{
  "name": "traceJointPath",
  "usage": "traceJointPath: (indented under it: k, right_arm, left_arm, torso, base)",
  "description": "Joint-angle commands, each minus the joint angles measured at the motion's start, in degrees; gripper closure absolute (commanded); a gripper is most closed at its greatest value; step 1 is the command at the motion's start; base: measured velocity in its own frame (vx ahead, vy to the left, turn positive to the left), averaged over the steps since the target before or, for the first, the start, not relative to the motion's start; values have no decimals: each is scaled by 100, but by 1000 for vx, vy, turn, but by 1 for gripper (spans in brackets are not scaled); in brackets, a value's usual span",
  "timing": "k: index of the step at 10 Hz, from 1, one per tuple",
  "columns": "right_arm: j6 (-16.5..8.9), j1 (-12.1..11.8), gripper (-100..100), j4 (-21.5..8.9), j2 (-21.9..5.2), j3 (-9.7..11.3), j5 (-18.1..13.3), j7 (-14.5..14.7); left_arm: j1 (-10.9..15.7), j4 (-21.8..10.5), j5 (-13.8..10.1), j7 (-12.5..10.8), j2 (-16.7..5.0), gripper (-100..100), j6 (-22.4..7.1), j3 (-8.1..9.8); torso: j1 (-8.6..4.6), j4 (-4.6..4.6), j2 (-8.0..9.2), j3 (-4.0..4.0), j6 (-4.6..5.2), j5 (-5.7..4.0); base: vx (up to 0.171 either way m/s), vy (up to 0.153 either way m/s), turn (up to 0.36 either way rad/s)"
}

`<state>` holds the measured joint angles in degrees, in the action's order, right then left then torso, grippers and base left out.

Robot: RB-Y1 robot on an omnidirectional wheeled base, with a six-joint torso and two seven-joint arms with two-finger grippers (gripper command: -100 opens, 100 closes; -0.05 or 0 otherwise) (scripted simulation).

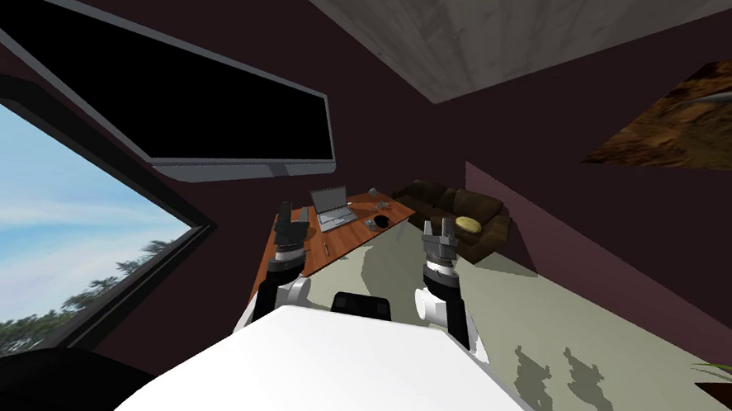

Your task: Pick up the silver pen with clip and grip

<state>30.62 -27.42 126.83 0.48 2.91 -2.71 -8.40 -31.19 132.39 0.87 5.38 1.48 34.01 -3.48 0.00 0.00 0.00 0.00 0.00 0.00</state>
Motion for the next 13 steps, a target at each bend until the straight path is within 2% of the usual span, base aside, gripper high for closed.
traceJointPath:
  k: [1, 4, 8, 9, 11, 12, 13]
  right_arm:
    - [0, 0, 0, 0, 0, 0, 0, 0]
    - [0, 0, 0, 0, 1, 1, 0, 0]
    - [0, 1, 0, 0, 1, 1, 0, 0]
    - [0, 1, 0, 0, 1, 1, 0, 0]
    - [0, 1, 0, 0, 1, 1, 0, 0]
    - [0, 1, 0, 0, 1, 1, 0, 0]
    - [0, 0, 0, 0, 1, 1, 0, 0]
  left_arm:
    - [12, -46, -20, 12, -238, -100, -85, 14]
    - [64, -221, -93, 56, -752, -100, -413, 72]
    - [181, -591, -246, 142, -1401, -100, -1081, 215]
    - [181, -591, -246, 142, -1401, -100, -1122, 215]
    - [252, -810, -336, 190, -1712, -100, -1492, 306]
    - [252, -810, -336, 190, -1712, -100, -1552, 306]
    - [288, -927, -384, 215, -1859, -100, -1777, 354]
  torso:
    - [0, 0, 0, 0, 0, 0]
    - [-16, 1, 5, 3, 1, -3]
    - [-37, 3, 12, 7, 1, -8]
    - [-40, 3, 15, 9, 1, -9]
    - [-29, 2, 10, 6, 1, -7]
    - [-32, 2, 11, 6, 1, -7]
    - [-25, 2, 10, 6, -1, -6]
  base:
    - [-6, -17, -27]
    - [-13, -49, -44]
    - [-32, -101, -70]
    - [-26, -78, -19]
    - [-26, -85, -79]
    - [-23, -70, -22]
    - [-16, -69, -49]
